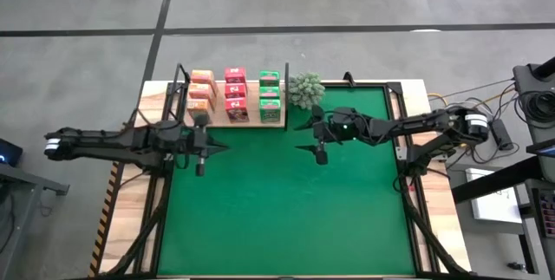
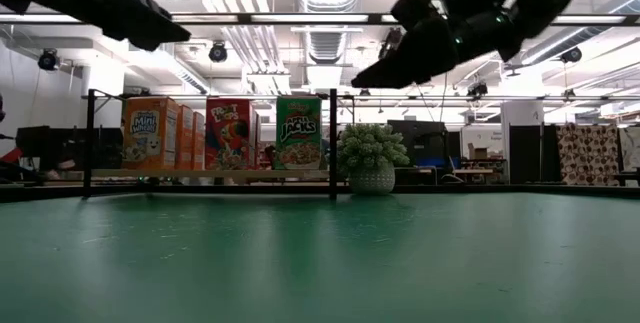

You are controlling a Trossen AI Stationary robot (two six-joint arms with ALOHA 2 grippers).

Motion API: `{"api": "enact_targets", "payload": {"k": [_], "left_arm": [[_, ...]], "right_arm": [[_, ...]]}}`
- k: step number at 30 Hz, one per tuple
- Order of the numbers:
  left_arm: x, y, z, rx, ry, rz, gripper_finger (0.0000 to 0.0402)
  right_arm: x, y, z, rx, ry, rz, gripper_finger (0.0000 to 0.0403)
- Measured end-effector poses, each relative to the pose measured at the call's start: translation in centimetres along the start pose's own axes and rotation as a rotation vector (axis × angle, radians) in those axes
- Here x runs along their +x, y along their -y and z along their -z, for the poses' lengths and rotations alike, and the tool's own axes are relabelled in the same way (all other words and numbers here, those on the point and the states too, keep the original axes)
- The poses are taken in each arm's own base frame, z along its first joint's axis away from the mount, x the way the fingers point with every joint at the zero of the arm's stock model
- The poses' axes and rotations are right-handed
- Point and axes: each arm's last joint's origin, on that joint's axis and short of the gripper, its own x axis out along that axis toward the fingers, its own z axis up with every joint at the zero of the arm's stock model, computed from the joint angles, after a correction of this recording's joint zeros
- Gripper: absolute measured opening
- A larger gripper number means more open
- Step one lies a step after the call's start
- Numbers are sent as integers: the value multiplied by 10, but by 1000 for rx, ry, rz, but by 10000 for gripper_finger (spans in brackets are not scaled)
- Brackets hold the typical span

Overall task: Stack cereal on shelf
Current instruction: Return to Home Position

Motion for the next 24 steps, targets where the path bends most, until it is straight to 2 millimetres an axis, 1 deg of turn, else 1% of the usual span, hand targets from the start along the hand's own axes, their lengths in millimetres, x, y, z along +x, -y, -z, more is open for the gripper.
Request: {"api": "enact_targets", "payload": {"k": [2,5,12,15,19,24], "left_arm": [[-5,1,5,0,32,-3,0],[-11,1,12,-2,88,-13,0],[-19,5,32,37,174,-20,0],[-24,5,39,43,210,-25,0],[-32,6,42,46,267,-37,0],[-38,6,49,37,304,-44,0]], "right_arm": [[-4,-2,5,7,25,7,272],[-12,-5,8,17,59,15,272],[-39,-12,11,27,149,34,272],[-53,-16,14,24,189,42,272],[-75,-22,15,13,251,56,272],[-103,-30,24,-11,342,80,272]]}}
